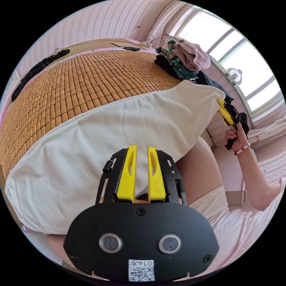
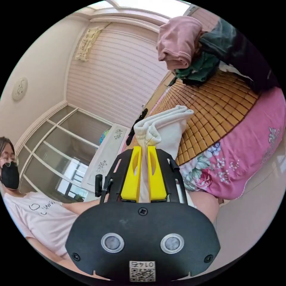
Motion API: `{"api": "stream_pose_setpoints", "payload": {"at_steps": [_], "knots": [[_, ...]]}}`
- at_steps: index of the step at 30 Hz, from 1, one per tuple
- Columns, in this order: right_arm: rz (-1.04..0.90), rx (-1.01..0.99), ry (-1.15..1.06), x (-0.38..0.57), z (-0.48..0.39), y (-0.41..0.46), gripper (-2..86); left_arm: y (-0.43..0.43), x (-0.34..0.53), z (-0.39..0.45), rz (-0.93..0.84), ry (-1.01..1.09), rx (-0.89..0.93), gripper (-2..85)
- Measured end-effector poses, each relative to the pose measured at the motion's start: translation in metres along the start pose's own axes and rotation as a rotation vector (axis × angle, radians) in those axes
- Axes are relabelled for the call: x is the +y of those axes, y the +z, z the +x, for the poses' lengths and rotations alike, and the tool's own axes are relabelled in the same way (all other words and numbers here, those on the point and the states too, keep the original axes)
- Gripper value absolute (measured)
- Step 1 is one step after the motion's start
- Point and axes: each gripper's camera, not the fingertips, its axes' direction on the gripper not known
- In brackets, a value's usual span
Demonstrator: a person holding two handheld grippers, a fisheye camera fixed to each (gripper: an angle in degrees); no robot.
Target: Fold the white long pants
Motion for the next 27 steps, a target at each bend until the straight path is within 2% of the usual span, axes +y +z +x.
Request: {"api": "stream_pose_setpoints", "payload": {"at_steps": [2,3,4,5,8,15,18,21,25,27], "knots": [[-0.23,-0.026,-0.254,0.003,-0.069,0.057,3.5,-0.038,0.018,-0.022,0.131,-0.063,0.08,6.4],[-0.298,-0.024,-0.309,0.009,-0.084,0.074,3.6,-0.048,0.023,-0.028,0.159,-0.074,0.091,6.4],[-0.446,-0.009,-0.393,0.023,-0.107,0.109,3.9,-0.065,0.033,-0.039,0.206,-0.1,0.096,6.4],[-0.586,0.021,-0.449,0.041,-0.121,0.142,4.5,-0.081,0.044,-0.051,0.237,-0.124,0.084,6.4],[-0.808,0.089,-0.487,0.086,-0.133,0.196,6.7,-0.104,0.074,-0.08,0.245,-0.192,0.013,6.4],[-0.795,0.28,-0.638,0.14,-0.173,0.234,9.8,-0.098,0.104,-0.109,0.166,-0.236,-0.016,6.5],[-0.898,0.322,-0.692,0.17,-0.185,0.273,13.0,-0.083,0.097,-0.111,0.14,-0.234,0.021,7.3],[-1.038,0.477,-0.705,0.195,-0.175,0.312,13.0,-0.071,0.086,-0.114,0.104,-0.233,0.034,7.8],[-1.01,0.34,-0.587,0.184,-0.185,0.315,4.0,-0.063,0.073,-0.12,0.075,-0.234,0.065,8.3],[-0.967,0.335,-0.639,0.182,-0.204,0.311,2.9,-0.063,0.069,-0.121,0.068,-0.225,0.059,8.6]]}}
